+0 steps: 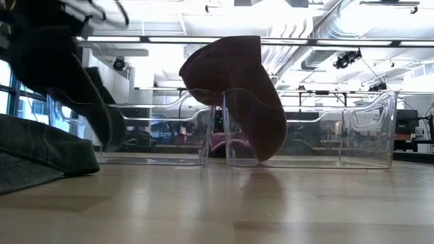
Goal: Pick & Place hat
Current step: Put the right black cap into the left transparent bin, then put the red cap into the right transparent bin
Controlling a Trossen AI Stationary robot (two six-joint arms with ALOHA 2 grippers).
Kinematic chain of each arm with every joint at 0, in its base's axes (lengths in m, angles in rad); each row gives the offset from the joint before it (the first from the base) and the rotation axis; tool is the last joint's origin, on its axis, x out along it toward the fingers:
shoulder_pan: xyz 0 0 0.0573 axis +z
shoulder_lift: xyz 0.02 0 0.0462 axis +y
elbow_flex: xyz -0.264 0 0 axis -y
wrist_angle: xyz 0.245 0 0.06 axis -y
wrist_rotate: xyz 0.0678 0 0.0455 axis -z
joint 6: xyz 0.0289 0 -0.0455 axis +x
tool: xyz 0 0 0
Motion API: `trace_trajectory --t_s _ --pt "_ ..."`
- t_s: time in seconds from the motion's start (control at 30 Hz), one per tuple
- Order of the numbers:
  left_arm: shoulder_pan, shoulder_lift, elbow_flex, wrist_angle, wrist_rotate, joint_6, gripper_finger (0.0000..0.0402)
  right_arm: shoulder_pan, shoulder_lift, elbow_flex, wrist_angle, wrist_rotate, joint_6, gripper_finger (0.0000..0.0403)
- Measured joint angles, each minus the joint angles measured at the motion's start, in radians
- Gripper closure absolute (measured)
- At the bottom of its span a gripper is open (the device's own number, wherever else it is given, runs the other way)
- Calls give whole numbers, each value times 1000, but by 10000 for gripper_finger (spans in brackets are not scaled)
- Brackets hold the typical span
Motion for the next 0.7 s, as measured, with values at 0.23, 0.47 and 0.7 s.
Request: trace_trajectory --t_s 0.23,0.47,0.7 --pt "46 7 17 4 62 18 400 1 0 0 0 0 -9 261" --pt "46 7 213 1 62 11 401 -1 0 0 0 3 -10 260" --pt "46 -7 306 228 47 -28 401 -2 -30 0 -4 158 33 261"
